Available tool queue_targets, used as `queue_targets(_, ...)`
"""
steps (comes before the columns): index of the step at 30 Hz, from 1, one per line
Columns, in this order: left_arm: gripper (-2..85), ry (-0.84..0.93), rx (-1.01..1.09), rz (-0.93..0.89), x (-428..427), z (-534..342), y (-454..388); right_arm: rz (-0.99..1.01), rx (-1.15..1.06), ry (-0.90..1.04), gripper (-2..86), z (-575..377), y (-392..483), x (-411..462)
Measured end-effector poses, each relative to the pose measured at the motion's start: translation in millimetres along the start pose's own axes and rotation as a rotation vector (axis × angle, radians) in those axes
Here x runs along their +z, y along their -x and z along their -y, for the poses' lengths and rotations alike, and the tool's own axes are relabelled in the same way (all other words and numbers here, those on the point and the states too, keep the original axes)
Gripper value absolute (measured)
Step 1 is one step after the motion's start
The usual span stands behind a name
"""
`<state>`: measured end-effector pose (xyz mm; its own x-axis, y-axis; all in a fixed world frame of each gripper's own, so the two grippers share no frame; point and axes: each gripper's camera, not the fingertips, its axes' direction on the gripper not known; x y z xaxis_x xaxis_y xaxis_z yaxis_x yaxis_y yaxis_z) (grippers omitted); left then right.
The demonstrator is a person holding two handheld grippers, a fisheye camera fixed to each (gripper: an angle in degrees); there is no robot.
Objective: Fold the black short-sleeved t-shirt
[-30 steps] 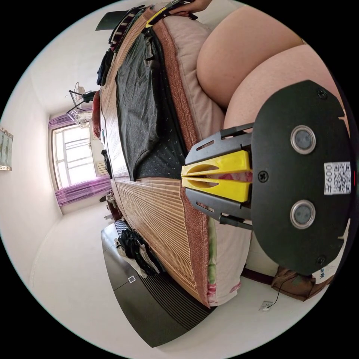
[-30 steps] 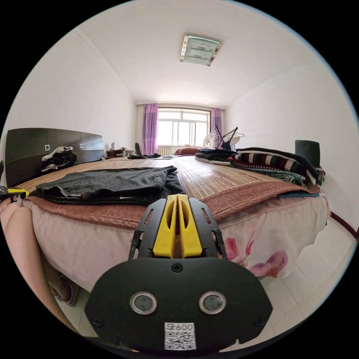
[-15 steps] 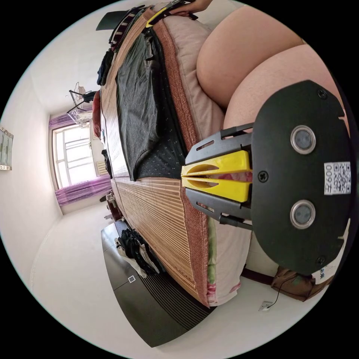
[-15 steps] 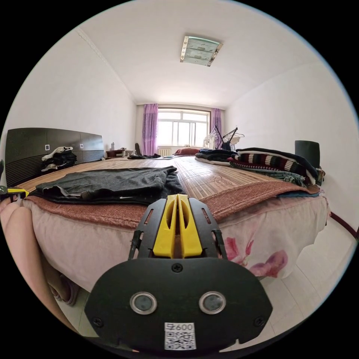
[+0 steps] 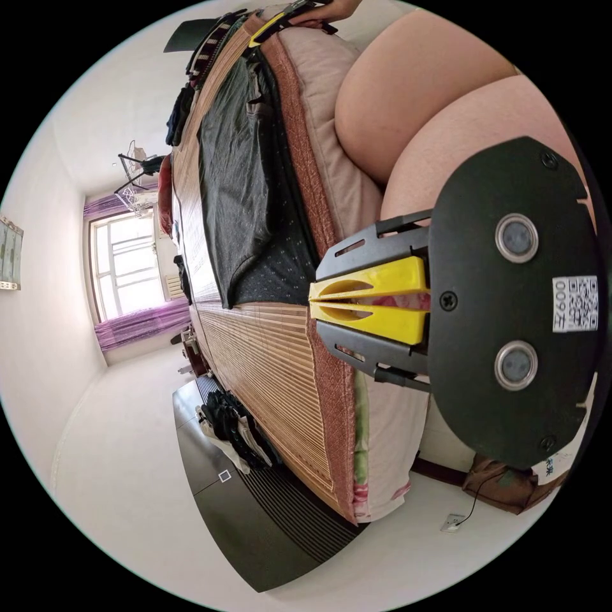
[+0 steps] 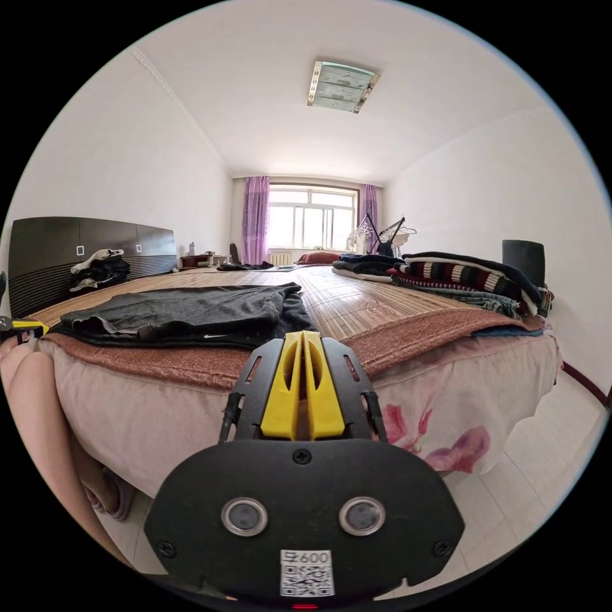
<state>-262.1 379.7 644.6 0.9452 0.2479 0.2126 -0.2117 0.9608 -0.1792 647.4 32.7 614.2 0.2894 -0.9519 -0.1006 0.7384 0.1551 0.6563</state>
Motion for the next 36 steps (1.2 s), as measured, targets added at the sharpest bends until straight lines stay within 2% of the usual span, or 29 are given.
queue_targets(33,0.8,-0.027,-0.055,0.014,-77,-46,-34,0.003,0.028,0.011,-0.8,3,39,-22)
queue_targets(36,0.8,-0.022,0.03,0.108,-100,-41,-42,-0.086,-0.139,0.094,-0.8,22,61,-27)
